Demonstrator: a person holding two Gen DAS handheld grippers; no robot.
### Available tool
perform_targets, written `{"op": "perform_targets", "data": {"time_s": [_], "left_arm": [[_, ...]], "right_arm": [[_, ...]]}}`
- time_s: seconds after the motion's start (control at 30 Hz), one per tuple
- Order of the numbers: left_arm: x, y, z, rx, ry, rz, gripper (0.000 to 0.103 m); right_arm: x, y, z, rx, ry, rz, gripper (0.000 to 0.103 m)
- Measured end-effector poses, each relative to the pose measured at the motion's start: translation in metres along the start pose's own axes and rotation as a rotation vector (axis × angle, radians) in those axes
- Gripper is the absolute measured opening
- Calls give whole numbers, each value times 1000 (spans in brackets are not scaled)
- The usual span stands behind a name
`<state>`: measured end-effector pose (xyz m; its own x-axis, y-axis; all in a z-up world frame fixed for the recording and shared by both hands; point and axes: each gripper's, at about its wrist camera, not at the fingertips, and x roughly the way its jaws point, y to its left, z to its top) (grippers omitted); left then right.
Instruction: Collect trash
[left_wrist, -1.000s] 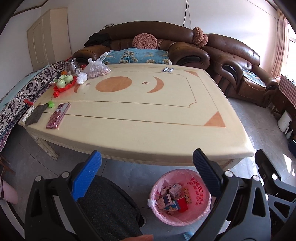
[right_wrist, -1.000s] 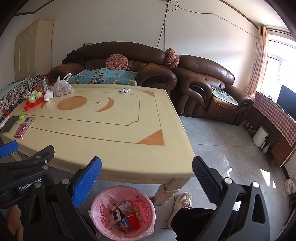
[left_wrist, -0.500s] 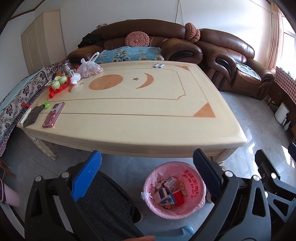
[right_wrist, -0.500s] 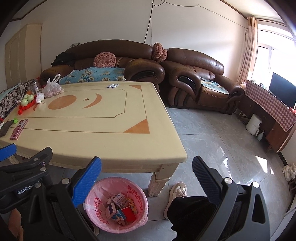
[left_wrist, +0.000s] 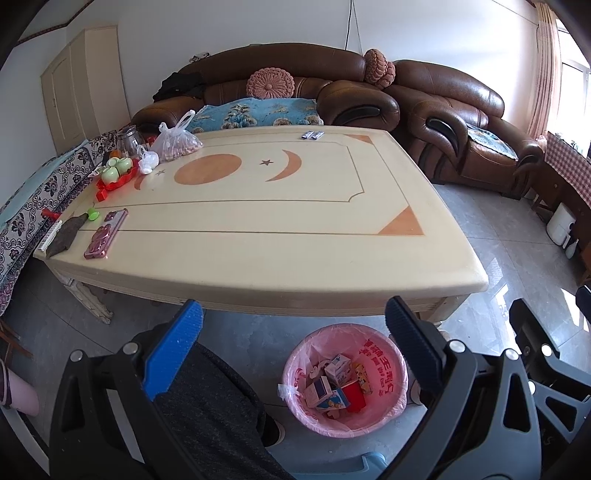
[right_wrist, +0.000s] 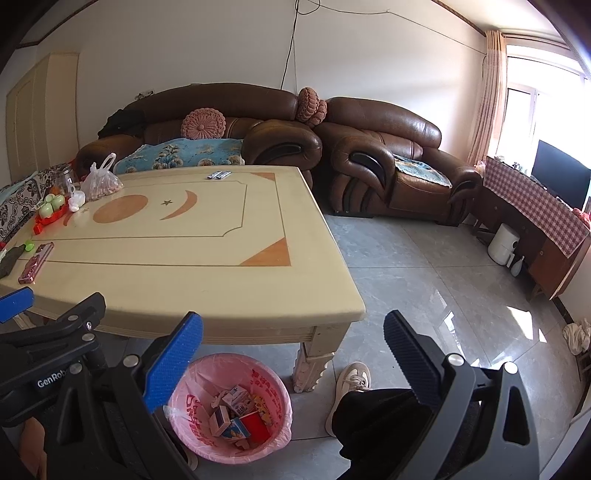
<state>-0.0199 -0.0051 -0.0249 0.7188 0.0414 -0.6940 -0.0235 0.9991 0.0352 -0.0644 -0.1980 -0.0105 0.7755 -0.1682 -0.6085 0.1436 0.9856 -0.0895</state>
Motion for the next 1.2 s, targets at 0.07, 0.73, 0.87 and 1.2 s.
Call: {"op": "perform_targets", "data": {"time_s": [0.07, 0.73, 0.87, 1.2], "left_arm": [[0, 0, 0, 0, 3, 1, 97], [-2, -1, 0, 1, 3, 0, 97], [-2, -1, 0, 1, 3, 0, 97], [-4, 0, 1, 2, 0, 3, 97]], "right_arm": [[-1, -1, -1, 2, 2, 1, 96], [-6, -4, 2, 2, -9, -9, 96], [-6, -4, 2, 0, -10, -10, 96], [-6, -4, 2, 0, -11, -10, 96]]}}
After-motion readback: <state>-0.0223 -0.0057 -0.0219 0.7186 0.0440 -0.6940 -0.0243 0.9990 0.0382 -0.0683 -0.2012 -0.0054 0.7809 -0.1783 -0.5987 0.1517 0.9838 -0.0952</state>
